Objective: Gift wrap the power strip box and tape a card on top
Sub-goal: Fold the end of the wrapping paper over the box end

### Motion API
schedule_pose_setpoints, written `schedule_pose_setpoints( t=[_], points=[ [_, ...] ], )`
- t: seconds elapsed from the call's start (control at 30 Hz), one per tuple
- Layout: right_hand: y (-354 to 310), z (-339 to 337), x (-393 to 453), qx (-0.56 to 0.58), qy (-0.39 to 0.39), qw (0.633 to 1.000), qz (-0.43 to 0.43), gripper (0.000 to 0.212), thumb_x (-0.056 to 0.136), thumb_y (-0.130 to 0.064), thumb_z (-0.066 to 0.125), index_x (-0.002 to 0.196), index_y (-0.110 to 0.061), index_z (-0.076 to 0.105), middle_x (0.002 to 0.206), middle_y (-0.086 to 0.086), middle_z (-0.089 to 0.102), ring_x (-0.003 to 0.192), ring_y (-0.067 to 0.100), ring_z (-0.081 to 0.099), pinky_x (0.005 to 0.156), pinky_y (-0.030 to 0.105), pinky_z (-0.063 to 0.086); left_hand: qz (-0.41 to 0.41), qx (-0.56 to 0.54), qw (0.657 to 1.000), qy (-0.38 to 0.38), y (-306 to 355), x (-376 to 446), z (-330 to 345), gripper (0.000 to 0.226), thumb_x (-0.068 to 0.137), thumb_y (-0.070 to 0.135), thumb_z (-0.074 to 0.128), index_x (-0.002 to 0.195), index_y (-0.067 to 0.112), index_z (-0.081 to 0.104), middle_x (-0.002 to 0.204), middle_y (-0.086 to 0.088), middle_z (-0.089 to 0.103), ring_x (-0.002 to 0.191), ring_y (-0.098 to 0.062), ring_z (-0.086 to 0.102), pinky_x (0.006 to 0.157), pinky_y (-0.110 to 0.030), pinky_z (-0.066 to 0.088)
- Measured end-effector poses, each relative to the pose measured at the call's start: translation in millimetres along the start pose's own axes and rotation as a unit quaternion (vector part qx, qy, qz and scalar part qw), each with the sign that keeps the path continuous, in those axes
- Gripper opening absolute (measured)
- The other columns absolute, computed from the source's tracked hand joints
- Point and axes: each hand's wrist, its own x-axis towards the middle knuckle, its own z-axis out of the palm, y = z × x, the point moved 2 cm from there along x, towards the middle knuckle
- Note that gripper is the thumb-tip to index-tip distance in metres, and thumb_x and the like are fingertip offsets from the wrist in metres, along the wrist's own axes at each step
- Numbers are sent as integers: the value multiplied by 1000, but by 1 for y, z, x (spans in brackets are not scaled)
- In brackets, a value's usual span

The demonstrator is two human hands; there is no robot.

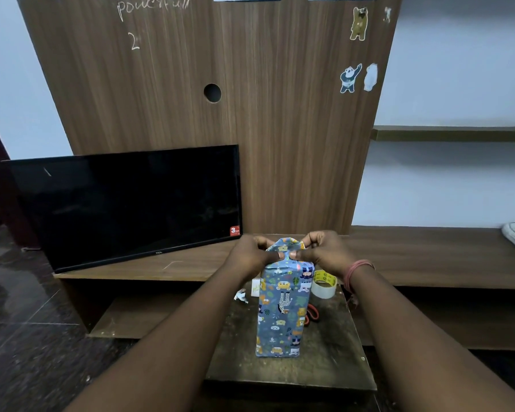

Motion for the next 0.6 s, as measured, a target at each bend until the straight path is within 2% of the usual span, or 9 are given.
schedule_pose_setpoints(
  t=[0.07, 0.17, 0.27, 0.33, 0.37, 0.4, 0.5, 0.6],
  points=[
    [-4, -2, 1, -64, 10, 998, -27, 28, 71, -11, 90, 80, -1, 66, 74, 15, 72, 64, 17, 65, 62, 34, 53, 26, 41, 999, -4, 2, 0, 1, 19, 79, 16, 87, 90, 7, 75, 86, -8, 78, 74, -14, 72, 66, -31, 58],
    [-4, -3, 0, -153, 25, 985, -76, 33, 70, -22, 91, 74, -5, 63, 69, 11, 70, 60, 14, 60, 59, 33, 47, 45, 75, 996, 1, 5, 0, 3, 17, 79, 17, 88, 86, 11, 73, 89, -12, 76, 74, -18, 69, 68, -38, 56],
    [-3, -1, -2, -167, -6, 981, -97, 26, 80, -16, 84, 75, -11, 59, 60, -2, 65, 56, 8, 56, 59, 29, 42, 74, 150, 986, 21, 5, 3, 5, 18, 77, 23, 87, 77, 16, 71, 79, -2, 74, 73, -14, 66, 72, -42, 57],
    [-7, 0, -5, -179, -36, 978, -102, 15, 86, -10, 76, 83, -16, 64, 67, -7, 70, 62, 5, 62, 62, 29, 46, 91, 211, 972, 40, 9, 0, 5, 21, 78, 29, 86, 72, 20, 67, 73, 5, 69, 71, -10, 63, 68, -35, 52],
    [-9, 0, -7, -188, -49, 975, -105, 12, 89, -8, 73, 89, -19, 70, 76, -8, 74, 71, 4, 67, 69, 30, 51, 101, 233, 966, 47, 10, -1, 4, 23, 78, 31, 86, 70, 20, 66, 73, 6, 68, 70, -10, 61, 64, -32, 48],
    [-10, 0, -8, -201, -54, 972, -108, 17, 90, -6, 71, 93, -22, 75, 85, -10, 76, 81, 4, 70, 76, 29, 54, 115, 254, 959, 52, 13, -3, 3, 25, 78, 32, 86, 69, 20, 66, 75, 6, 66, 69, -10, 59, 62, -31, 46],
    [-8, 3, -10, -236, 8, 962, -139, 23, 84, 1, 73, 89, -21, 81, 100, -13, 72, 98, 12, 66, 88, 32, 52, 172, 319, 930, 56, 18, -6, 2, 26, 77, 34, 86, 70, 16, 68, 83, 2, 61, 76, -12, 55, 65, -32, 42],
    [-5, 14, -13, -256, 68, 952, -153, 25, 83, 7, 68, 79, -16, 77, 89, -8, 62, 88, 17, 61, 79, 33, 49, 208, 341, 915, 50, 15, -9, -1, 23, 78, 32, 85, 74, 15, 69, 84, 0, 59, 80, -14, 54, 70, -37, 46]
  ],
)
